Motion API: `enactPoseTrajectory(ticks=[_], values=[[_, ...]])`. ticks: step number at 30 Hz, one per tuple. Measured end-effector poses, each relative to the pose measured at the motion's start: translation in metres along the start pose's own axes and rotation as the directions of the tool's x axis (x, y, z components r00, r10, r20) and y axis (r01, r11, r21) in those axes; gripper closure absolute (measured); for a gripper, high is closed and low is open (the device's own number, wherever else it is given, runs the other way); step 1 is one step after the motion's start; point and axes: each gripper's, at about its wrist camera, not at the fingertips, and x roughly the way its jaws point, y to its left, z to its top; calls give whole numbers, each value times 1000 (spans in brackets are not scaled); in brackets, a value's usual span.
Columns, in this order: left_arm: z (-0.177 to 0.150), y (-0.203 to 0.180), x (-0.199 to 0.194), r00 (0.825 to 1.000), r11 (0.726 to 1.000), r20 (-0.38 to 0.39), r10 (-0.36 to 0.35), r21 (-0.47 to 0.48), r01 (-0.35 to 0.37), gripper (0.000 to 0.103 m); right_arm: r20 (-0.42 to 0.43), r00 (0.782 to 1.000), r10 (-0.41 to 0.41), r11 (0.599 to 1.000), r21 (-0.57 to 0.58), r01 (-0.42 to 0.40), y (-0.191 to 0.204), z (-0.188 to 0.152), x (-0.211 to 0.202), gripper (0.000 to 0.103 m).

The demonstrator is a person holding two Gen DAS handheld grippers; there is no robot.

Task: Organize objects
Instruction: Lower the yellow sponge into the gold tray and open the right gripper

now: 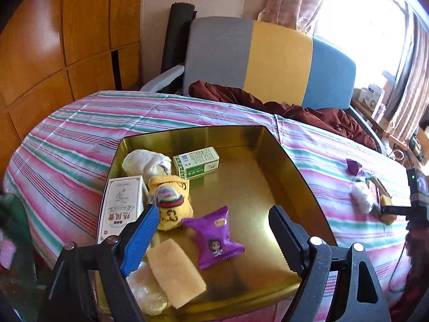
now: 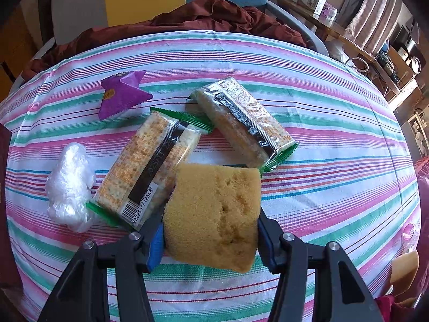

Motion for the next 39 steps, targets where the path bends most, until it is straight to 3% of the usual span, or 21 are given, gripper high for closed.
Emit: enactPoseTrajectory(ticks=[8,13,17,20,23,28,33,39], values=[[-17,3,-11,1000,1000,6,-3,13,3,19,-2,999,50,999,0,-50,8,-16,-21,48],[-20,12,-15,1000,1000,15,1,10,-1,18,131,986,106,994,-6,-106,23,-19,-66,48],[-23,21,-14,1000,1000,10,3,-20,-3,18,209,951,229,973,-80,-217,53,0,-97,48],[-25,29,-15,1000,999,10,2,-47,-2,17,240,908,344,934,-190,-304,99,10,-120,47],[-25,38,-19,1000,997,19,2,-74,0,18,215,868,448,873,-318,-371,158,3,-142,47],[-24,60,-25,999,992,38,32,-121,-27,18,120,830,545,775,-448,-444,242,-14,-149,47],[-25,83,-29,997,985,40,64,-166,-56,18,15,838,546,734,-491,-470,308,-21,-117,47],[-26,102,-32,996,976,40,82,-205,-72,18,-57,862,504,747,-472,-468,361,-19,-77,44]])
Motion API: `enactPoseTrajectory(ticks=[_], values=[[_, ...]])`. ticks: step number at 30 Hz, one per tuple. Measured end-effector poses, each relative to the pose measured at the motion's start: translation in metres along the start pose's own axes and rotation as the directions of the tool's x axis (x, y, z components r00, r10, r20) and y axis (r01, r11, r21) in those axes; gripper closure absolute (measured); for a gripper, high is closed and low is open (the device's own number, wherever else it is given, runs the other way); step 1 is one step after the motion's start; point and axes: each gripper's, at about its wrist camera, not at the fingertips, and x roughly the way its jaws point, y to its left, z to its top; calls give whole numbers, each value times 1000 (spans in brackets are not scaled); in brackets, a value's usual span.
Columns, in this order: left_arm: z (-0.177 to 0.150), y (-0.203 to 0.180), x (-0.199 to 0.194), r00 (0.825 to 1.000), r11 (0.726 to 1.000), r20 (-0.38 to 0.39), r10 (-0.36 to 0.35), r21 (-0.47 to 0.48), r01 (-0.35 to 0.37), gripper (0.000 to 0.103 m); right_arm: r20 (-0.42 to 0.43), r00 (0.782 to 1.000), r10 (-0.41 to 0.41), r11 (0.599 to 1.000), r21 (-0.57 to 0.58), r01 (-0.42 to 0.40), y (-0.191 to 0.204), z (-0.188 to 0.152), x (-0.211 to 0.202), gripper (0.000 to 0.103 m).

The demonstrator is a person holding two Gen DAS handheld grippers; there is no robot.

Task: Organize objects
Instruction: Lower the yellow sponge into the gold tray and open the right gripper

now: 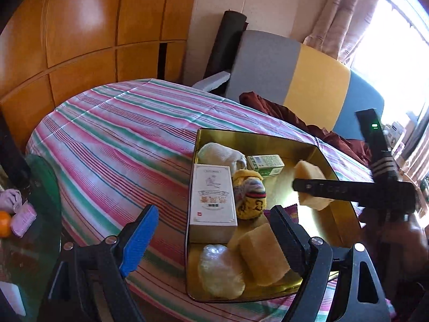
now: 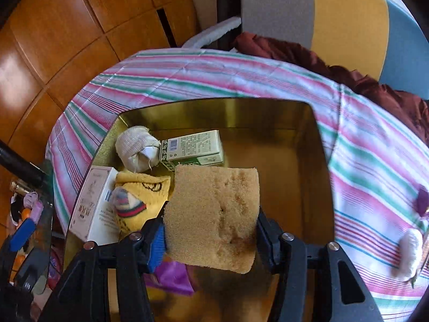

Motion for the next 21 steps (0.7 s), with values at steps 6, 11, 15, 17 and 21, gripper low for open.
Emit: enactPoseTrajectory(ticks=[6,11,15,17,21], values=[[-1,5,3,1000,1000,-15,4,-10,-4,17,-32,996,85,996,25,-84,15,2,17,35],[-3,4,5,1000,1000,-20,11,-5,-12,16,6,994,109,993,41,-110,13,-1,7,22],[-3,0,3,1000,1000,-15,11,4,-11,16,44,990,135,988,65,-137,6,-4,-11,22],[-3,-3,2,1000,1000,-16,11,17,-10,16,63,989,137,988,56,-141,1,-7,-23,22],[-3,-12,-1,1000,999,-11,5,43,-5,15,105,987,121,991,48,-126,-14,-14,-50,22]])
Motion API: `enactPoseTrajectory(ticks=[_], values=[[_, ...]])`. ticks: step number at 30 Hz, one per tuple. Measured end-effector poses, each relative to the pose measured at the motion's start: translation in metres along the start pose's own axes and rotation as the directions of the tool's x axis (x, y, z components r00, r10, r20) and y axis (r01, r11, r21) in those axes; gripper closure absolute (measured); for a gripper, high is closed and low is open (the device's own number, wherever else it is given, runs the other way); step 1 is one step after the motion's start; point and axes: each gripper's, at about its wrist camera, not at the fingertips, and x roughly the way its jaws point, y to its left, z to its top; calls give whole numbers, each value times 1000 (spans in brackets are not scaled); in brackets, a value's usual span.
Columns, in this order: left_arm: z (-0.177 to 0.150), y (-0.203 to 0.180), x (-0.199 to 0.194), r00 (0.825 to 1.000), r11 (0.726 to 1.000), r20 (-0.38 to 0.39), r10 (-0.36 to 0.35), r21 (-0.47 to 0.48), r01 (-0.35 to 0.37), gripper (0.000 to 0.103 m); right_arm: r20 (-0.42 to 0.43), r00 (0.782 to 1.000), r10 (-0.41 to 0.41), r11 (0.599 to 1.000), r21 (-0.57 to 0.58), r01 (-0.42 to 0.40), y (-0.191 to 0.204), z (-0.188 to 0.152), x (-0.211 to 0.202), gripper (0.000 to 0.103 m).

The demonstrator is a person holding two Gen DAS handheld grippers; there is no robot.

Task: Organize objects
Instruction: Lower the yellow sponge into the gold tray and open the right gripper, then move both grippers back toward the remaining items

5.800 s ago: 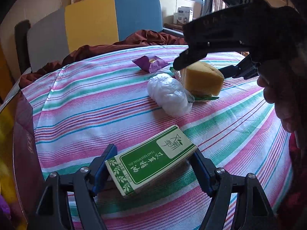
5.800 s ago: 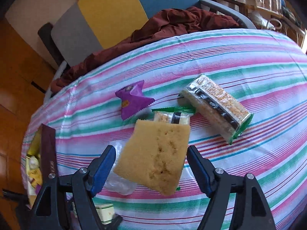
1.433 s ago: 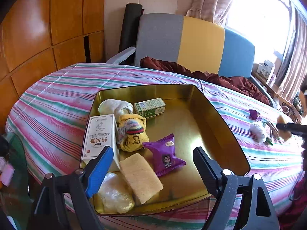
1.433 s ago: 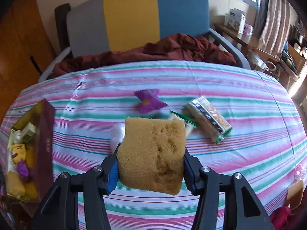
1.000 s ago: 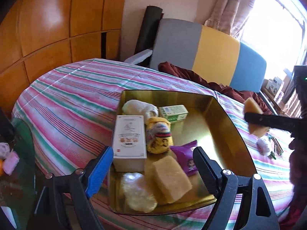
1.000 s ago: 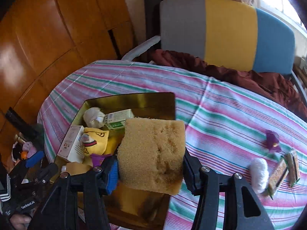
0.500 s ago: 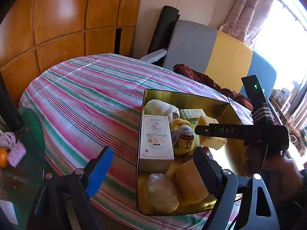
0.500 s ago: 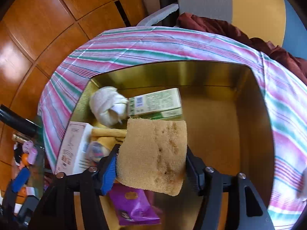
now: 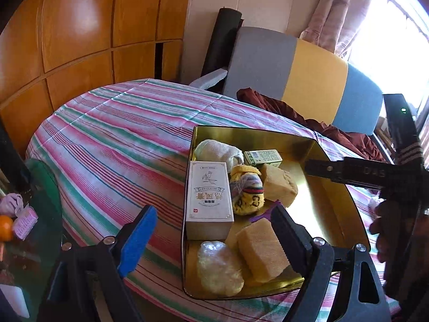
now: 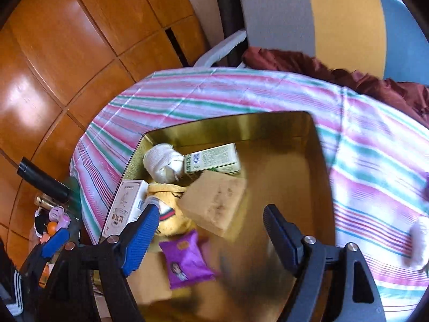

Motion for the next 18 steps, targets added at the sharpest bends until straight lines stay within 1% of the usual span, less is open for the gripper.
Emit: enactPoseTrajectory(ticks=[3,5,8,10,14,18], values=[[1,-8,-3,1000,1000,3,-10,23,10,15,36,999,-11,1000,24,10,-20,-4,-26,22],[2,-14,-6,1000,999,9,-18,42,17,15,63,997,-40,999,37,37,-35,-8,-44,22],[4,-25,-8,999,997,15,-34,71,33,14,99,992,-82,993,87,74,-67,-16,-72,22],[4,-34,-9,999,995,15,-47,93,45,14,107,985,-132,985,126,118,-91,-23,-87,22],[4,-55,-8,997,987,7,-73,143,71,14,101,968,-231,952,229,204,-145,-42,-114,22],[4,-78,-7,995,976,-3,-99,196,98,14,99,941,-323,899,344,272,-200,-60,-140,22]])
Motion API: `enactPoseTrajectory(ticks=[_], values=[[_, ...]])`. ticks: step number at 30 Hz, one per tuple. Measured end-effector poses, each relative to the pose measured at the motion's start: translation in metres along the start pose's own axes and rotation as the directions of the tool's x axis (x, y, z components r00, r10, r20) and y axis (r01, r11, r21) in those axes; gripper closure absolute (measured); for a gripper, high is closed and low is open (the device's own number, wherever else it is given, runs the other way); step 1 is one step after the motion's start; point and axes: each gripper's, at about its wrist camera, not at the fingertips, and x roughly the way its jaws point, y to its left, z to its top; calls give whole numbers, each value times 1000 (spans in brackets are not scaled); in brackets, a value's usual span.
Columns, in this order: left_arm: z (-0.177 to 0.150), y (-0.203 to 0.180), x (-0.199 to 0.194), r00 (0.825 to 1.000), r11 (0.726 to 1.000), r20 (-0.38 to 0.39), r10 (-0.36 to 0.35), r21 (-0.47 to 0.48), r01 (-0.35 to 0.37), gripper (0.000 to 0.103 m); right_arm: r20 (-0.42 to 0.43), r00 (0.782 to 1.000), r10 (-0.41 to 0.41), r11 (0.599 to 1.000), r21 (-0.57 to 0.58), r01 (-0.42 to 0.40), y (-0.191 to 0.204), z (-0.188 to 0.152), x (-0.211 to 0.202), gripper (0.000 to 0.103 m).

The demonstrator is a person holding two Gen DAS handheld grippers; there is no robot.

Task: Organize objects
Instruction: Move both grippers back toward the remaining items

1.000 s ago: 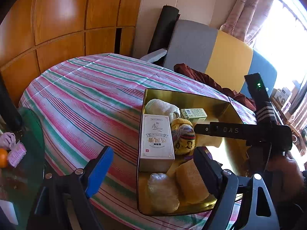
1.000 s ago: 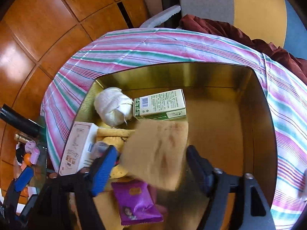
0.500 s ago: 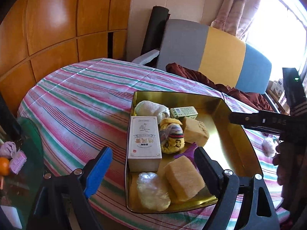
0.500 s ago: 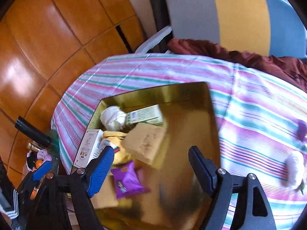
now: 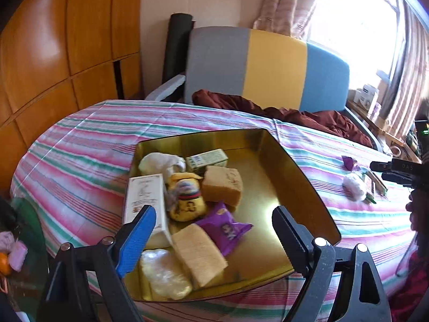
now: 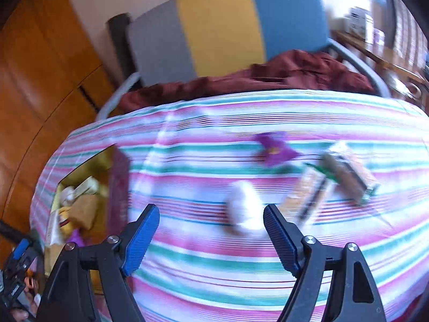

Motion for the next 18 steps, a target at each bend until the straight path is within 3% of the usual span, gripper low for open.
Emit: enactPoseTrajectory(ticks=[5,10,13,18], values=[[6,-35,5,999,996,-7,-43,75,43,14,59,990,-124,985,127,116,-71,12,-12,22],[14,-75,11,995,985,-17,-95,145,97,14,104,968,-227,938,291,189,-136,11,-18,22],[18,-101,16,991,974,-27,-131,184,133,14,63,974,-220,894,413,175,-165,4,-18,22],[22,-148,25,980,948,-45,-193,251,198,14,88,980,-181,874,472,119,-177,1,-26,22]])
